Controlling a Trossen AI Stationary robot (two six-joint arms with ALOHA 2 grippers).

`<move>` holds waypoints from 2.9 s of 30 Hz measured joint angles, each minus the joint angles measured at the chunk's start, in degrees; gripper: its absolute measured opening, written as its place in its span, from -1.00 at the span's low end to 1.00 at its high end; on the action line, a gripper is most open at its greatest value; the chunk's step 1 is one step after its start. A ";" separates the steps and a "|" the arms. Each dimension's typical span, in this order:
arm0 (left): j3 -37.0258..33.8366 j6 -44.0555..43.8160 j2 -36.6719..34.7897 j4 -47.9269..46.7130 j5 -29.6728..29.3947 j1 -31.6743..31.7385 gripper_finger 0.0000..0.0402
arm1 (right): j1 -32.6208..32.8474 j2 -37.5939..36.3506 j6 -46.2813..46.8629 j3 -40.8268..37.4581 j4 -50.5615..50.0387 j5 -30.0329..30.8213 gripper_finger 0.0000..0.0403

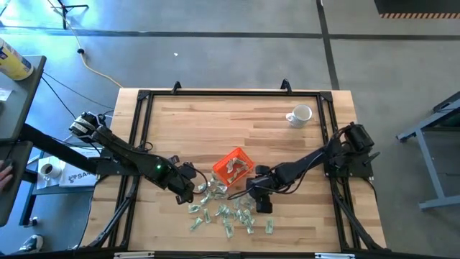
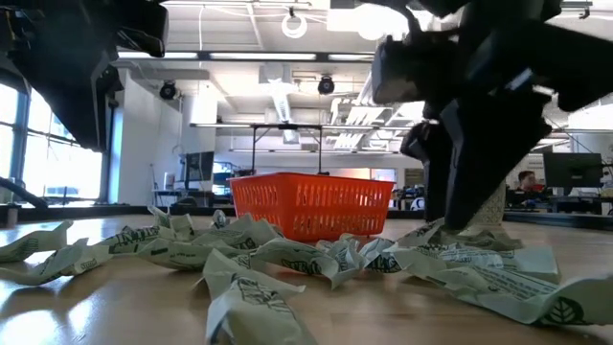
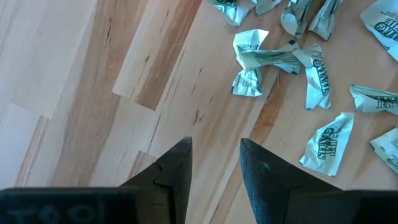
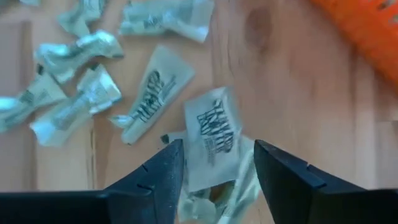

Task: Pick and place Stevia / Truvia into bins
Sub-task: Put the stevia packet into the orange bin

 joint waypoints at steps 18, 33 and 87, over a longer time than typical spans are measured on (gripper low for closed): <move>0.00 -0.85 0.00 -0.46 0.04 0.00 -0.16 | 0.03 0.02 -0.43 0.17 -0.52 0.34 -0.39; 0.00 -0.87 0.00 -0.44 -0.44 0.00 -0.16 | -2.55 0.15 -1.93 0.17 -1.64 1.13 -0.84; -0.02 -1.83 0.00 -0.30 -0.39 -0.01 -0.16 | -5.89 -0.87 -13.02 3.45 -11.76 -0.25 0.10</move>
